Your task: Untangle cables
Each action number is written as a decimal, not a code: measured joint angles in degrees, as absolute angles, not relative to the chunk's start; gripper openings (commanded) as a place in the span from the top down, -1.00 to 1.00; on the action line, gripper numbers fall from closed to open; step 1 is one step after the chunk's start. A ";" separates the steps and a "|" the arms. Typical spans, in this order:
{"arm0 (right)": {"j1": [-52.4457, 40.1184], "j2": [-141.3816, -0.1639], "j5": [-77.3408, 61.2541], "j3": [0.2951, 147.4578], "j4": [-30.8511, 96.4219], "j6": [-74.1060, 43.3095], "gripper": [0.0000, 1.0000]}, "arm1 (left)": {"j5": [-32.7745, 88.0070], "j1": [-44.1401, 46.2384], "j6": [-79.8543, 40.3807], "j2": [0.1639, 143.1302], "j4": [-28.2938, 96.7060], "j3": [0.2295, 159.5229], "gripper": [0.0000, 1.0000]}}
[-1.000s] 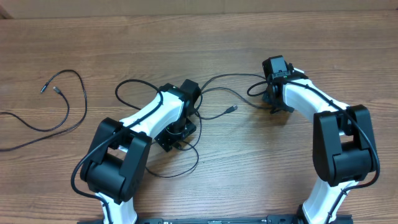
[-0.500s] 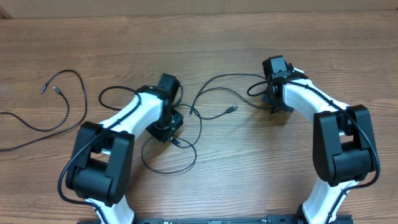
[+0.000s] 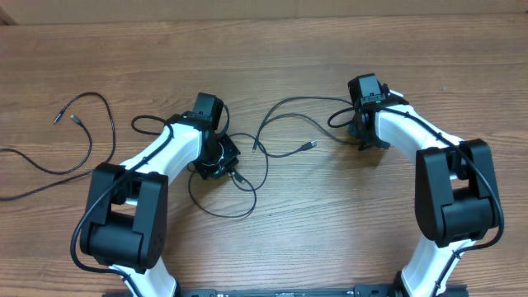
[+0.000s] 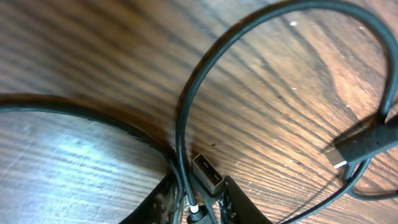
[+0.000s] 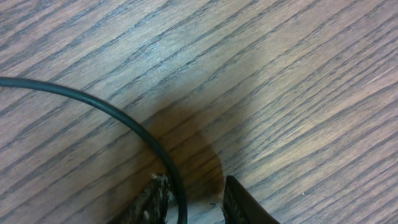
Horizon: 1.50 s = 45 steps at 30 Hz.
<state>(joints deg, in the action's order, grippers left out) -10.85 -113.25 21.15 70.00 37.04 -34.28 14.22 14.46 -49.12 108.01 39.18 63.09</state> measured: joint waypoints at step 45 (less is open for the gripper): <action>-10.55 -112.27 7.42 70.19 39.51 -25.26 0.01 | 4.34 13.78 -25.02 88.20 43.16 61.95 0.41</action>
